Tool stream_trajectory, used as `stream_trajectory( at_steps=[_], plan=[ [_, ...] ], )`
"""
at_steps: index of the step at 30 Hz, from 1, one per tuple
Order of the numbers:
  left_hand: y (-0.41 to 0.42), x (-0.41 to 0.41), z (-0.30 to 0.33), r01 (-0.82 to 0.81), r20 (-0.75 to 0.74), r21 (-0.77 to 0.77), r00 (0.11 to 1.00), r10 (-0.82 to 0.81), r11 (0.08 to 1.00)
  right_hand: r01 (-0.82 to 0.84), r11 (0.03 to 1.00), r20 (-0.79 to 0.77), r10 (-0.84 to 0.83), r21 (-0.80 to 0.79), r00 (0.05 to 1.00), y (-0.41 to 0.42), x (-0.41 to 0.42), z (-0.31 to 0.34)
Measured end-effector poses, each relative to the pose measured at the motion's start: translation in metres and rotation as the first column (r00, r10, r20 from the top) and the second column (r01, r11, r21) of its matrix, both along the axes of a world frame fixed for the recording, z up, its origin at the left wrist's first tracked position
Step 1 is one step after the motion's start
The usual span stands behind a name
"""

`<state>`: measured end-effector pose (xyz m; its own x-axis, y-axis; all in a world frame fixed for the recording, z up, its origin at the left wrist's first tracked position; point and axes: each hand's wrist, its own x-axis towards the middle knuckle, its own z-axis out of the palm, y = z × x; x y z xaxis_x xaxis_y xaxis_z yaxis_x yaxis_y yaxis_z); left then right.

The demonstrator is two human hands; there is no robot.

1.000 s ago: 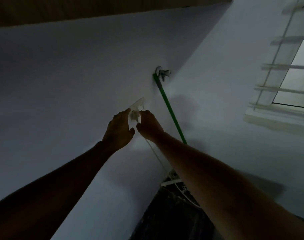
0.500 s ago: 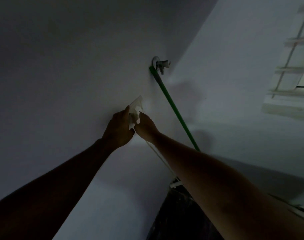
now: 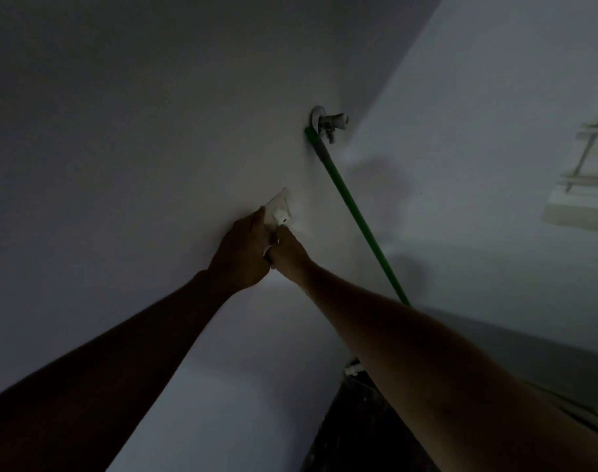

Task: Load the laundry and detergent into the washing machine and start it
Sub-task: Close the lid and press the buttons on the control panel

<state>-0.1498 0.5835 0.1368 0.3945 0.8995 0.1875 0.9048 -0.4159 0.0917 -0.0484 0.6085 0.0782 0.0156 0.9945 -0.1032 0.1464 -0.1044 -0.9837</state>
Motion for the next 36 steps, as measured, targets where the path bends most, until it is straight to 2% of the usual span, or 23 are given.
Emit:
stream_trajectory(
  at_steps=[7, 11, 14, 19, 24, 27, 30, 33, 36],
  plan=[
    [0.01, -0.004, -0.007, 0.098, -0.132, 0.112, 0.988, -0.083, 0.989, 0.101, 0.993, 0.094, -0.106, 0.057, 0.99, 0.02, -0.007, -0.016],
    [0.016, -0.004, -0.005, 0.085, -0.142, 0.111, 0.987, -0.069, 0.99, 0.074, 0.99, 0.254, -0.104, 0.124, 0.962, 0.027, -0.007, -0.015],
    [0.018, -0.001, -0.002, 0.087, -0.142, 0.089, 0.987, -0.074, 0.992, 0.029, 0.997, 0.329, -0.051, 0.071, 0.943, 0.017, 0.001, 0.007],
    [0.009, 0.003, 0.007, 0.042, -0.103, 0.021, 0.994, -0.04, 0.999, -0.01, 0.999, 0.345, -0.004, 0.036, 0.939, -0.005, 0.013, 0.029],
    [-0.024, 0.008, 0.013, -0.063, 0.076, -0.048, 0.995, 0.067, 0.997, 0.027, 0.996, 0.367, -0.058, 0.089, 0.928, -0.028, 0.022, 0.022],
    [-0.051, 0.008, 0.015, -0.013, 0.16, -0.066, 0.987, 0.024, 0.998, 0.015, 0.998, 0.495, -0.047, 0.069, 0.868, -0.057, 0.039, 0.03],
    [-0.077, 0.014, 0.02, 0.051, 0.181, -0.052, 0.983, -0.041, 0.997, -0.034, 0.999, 0.65, 0.003, 0.035, 0.76, -0.092, 0.06, 0.044],
    [-0.106, 0.028, 0.031, 0.042, 0.191, -0.097, 0.981, -0.023, 0.994, -0.042, 0.999, 0.741, 0.005, 0.031, 0.672, -0.126, 0.078, 0.056],
    [-0.135, 0.044, 0.039, 0.085, 0.209, -0.039, 0.975, -0.075, 0.996, -0.047, 0.996, 0.802, -0.034, 0.077, 0.597, -0.161, 0.097, 0.069]
  ],
)
